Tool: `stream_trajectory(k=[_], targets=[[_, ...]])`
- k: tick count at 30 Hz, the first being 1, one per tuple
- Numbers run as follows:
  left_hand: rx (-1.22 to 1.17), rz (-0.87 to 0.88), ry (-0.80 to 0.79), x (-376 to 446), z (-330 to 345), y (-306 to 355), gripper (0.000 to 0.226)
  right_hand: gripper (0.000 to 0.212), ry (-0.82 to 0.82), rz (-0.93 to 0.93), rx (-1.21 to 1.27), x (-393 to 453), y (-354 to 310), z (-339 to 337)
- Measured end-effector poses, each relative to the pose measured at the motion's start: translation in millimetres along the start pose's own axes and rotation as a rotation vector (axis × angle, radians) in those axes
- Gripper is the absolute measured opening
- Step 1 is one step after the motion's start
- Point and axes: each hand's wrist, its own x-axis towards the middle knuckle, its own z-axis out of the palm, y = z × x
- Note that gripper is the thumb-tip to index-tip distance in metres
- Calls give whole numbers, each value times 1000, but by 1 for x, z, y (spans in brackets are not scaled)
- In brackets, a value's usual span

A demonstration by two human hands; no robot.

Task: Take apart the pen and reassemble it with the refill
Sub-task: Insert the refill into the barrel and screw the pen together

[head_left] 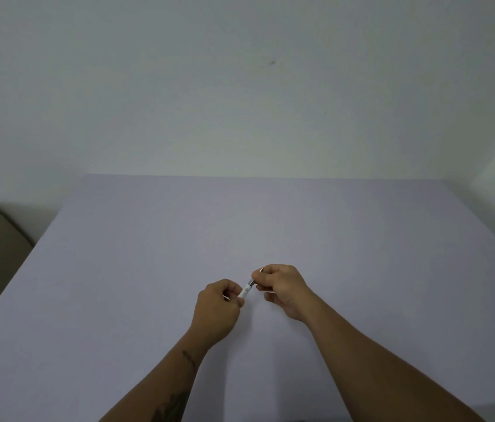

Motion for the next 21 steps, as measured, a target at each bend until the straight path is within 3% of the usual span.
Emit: stream_trajectory(k=[3,5,7,12,17,21], targets=[[-6,4,-3,0,1,1,19,26,28,-51,-60,2,1,2],[-10,7,-8,0,3,1,17,24,37,-65,-106,2,1,3],[-8,11,-4,0,5,3,16,16,-7,-22,-38,-1,0,3],[-7,3,13,0,6,2,16,19,-113,43,154,-3,3,-5],[6,-1,19,1,6,2,16,8,-36,8,109,-2,3,0],[1,4,26,2,5,2,18,19,62,-63,-15,1,3,9]])
